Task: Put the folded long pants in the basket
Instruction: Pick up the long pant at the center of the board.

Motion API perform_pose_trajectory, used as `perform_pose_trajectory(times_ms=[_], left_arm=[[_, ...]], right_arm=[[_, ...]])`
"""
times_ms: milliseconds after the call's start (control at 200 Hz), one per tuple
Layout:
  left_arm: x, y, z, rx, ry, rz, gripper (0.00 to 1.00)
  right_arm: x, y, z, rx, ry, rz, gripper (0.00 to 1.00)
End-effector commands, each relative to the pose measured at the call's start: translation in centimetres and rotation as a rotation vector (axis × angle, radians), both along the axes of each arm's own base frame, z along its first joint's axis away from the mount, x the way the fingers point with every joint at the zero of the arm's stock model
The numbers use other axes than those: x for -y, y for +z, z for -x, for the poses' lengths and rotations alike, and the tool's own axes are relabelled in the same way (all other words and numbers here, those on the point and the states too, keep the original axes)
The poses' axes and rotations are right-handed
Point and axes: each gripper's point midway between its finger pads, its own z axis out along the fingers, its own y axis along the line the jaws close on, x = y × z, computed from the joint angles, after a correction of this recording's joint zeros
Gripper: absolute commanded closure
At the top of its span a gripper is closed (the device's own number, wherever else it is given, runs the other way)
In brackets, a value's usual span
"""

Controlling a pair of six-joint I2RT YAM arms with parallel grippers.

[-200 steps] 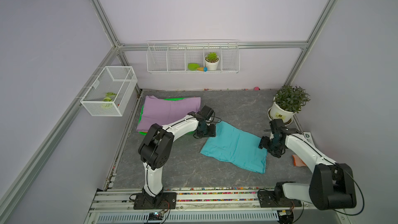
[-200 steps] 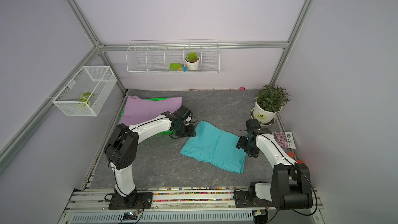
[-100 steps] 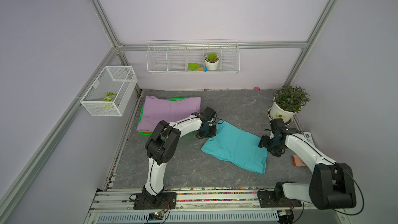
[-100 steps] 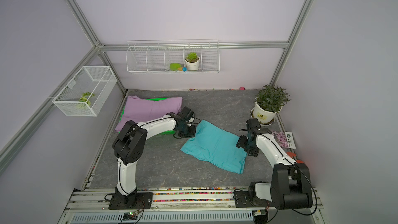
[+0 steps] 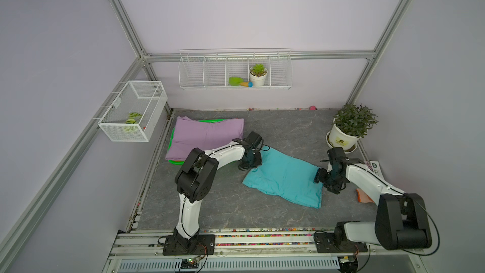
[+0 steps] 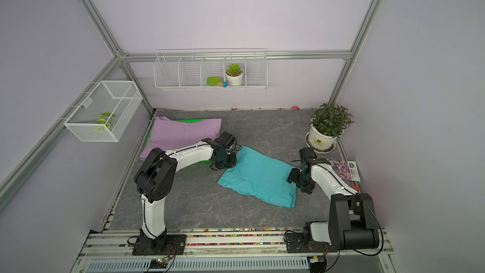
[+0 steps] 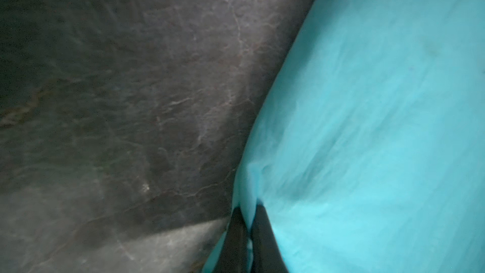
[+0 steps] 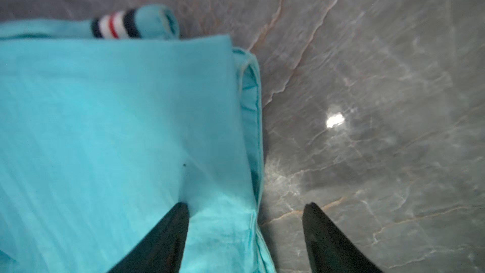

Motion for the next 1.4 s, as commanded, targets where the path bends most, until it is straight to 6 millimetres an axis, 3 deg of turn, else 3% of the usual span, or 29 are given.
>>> perform_pose_trajectory(times_ms=[0,290,450,575,745,890,1090,1280,1395], left_arm=[[-3.8,-2.2,0.9,-0.045,0.046,-0.141,1.0],[-3.2,-1.6,0.6,-0.03,0.026,-0.116,1.0],[-2.8,-0.7,0.4,-0.006,0.012,-0.09,1.0],[-1.6,1.2,0.3,0.029,-0.015,-0.007,1.0],[0.9,5.1,1.1,0.062,-0.075,0.099,1.0],[3.3,9.1,2.7,0.072,-0.126,0.212,1.0],[4.3,14.6,4.7,0.083,-0.186,0.289,1.0],[0.9,21.4,4.4,0.226,-0.164,0.261,1.0],[-3.8,24.5,2.4,0.299,-0.072,0.236,1.0]], right_arm=[[-1.0,-1.5,1.2,-0.046,-0.019,-0.071,0.29],[-2.0,-2.4,0.4,-0.038,-0.014,-0.129,0.48],[-2.1,-1.9,0.0,-0.016,-0.02,-0.131,0.75],[-1.8,-0.8,-0.3,0.009,-0.02,-0.119,1.0],[-0.8,2.7,-1.1,0.098,-0.036,-0.063,1.0],[1.4,5.6,-1.2,0.105,-0.029,0.067,1.0],[0.5,9.3,-1.8,0.192,-0.022,0.012,1.0],[-1.8,15.0,-3.5,0.323,0.019,-0.113,1.0],[-4.9,18.5,-4.9,0.377,0.079,-0.185,1.0]])
